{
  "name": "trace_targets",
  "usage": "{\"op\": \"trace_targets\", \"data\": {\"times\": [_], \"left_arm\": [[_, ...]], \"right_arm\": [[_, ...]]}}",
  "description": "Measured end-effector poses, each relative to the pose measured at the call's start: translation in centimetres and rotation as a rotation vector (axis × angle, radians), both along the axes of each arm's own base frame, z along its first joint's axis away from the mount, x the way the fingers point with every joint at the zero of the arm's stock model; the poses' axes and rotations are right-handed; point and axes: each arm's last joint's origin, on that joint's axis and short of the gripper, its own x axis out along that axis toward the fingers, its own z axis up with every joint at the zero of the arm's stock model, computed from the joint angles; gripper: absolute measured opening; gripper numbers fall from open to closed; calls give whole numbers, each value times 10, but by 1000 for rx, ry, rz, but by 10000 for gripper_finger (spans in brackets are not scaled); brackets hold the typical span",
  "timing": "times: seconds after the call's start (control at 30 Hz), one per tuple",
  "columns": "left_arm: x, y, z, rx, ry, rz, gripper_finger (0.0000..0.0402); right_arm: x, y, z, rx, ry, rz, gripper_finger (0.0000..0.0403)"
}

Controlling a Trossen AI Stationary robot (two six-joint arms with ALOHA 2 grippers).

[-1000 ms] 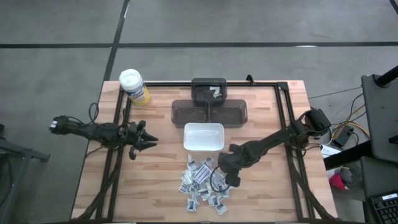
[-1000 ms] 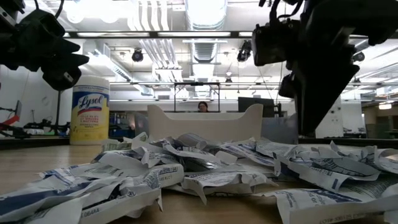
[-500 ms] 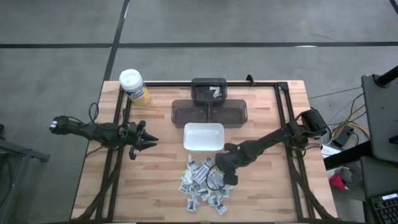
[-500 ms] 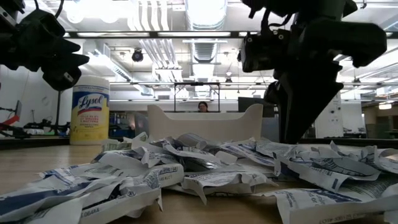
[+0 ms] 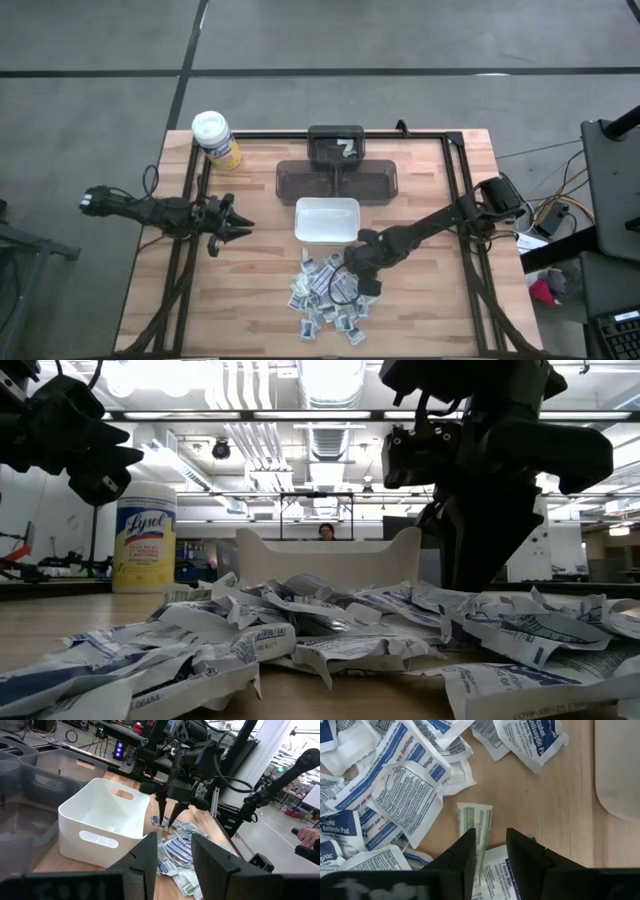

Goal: Pick & Place First Aid Supplies
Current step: Put the green bandage into the top black bin

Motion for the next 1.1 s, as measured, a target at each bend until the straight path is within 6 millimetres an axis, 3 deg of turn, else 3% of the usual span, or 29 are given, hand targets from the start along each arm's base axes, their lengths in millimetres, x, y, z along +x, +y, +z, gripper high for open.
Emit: {"op": "trace_targets", "data": {"times": [1.1], "left_arm": [[0, 0, 0, 0, -1, -1, 115]], "right_arm": [[-2, 6, 3, 20, 7, 36, 103]]}}
